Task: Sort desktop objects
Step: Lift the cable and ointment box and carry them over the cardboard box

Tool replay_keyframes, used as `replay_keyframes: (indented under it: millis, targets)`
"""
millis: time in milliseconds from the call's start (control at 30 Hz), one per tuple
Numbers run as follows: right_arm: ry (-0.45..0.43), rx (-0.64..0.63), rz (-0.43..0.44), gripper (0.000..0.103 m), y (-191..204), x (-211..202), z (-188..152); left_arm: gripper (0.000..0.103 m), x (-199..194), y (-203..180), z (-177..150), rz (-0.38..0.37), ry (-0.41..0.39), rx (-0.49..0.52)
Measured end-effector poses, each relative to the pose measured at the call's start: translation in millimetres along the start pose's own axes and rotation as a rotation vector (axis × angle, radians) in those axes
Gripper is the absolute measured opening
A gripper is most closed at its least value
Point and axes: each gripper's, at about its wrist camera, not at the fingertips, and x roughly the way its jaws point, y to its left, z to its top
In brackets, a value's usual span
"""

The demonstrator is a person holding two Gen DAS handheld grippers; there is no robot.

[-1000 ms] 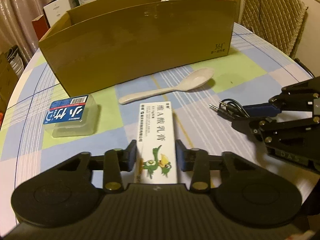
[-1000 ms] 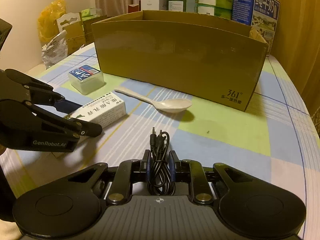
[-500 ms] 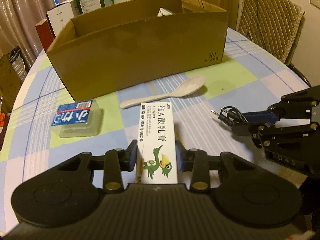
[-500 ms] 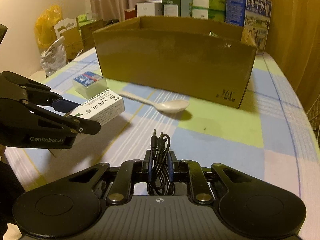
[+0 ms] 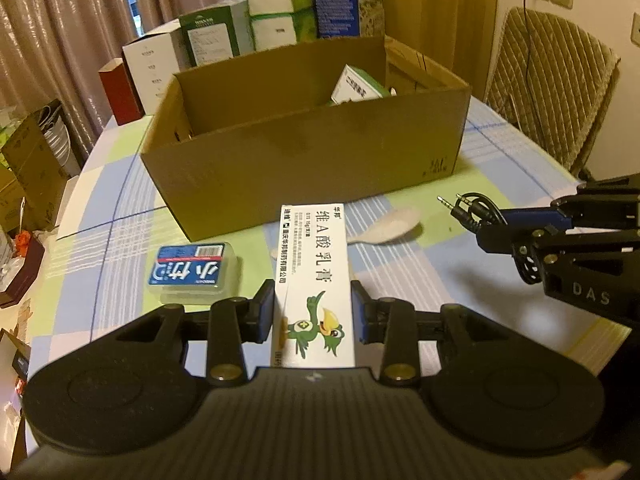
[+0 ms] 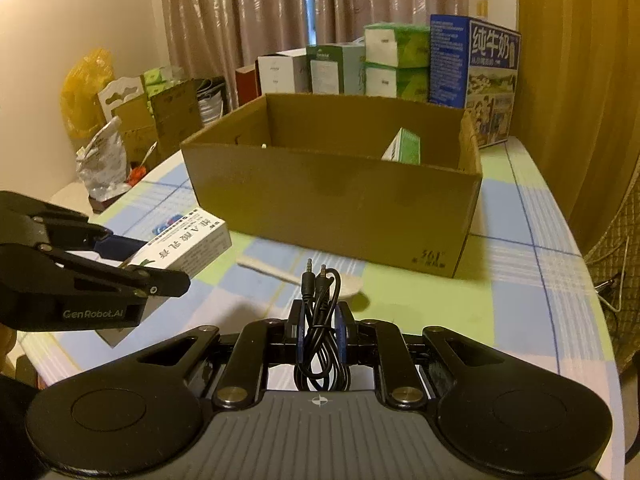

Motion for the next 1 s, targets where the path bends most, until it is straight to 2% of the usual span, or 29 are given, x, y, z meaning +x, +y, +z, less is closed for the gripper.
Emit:
replay_keyframes:
  millis: [367,800,1000]
  targets:
    - [-0.022,0.005,-0.002,0.012,5,-18,11,0.033,-24,2,5,0.007,-0.021,-0.011]
    - [-0.022,0.006,-0.007,0.012,5,-22,12,0.033,-30,4,5,-0.002,-0.021,-0.016]
    - [-0.02,0.014,-0.011,0.012,0,-21,19,0.033,-27,12,14,-0.009,-0.016,-0.01]
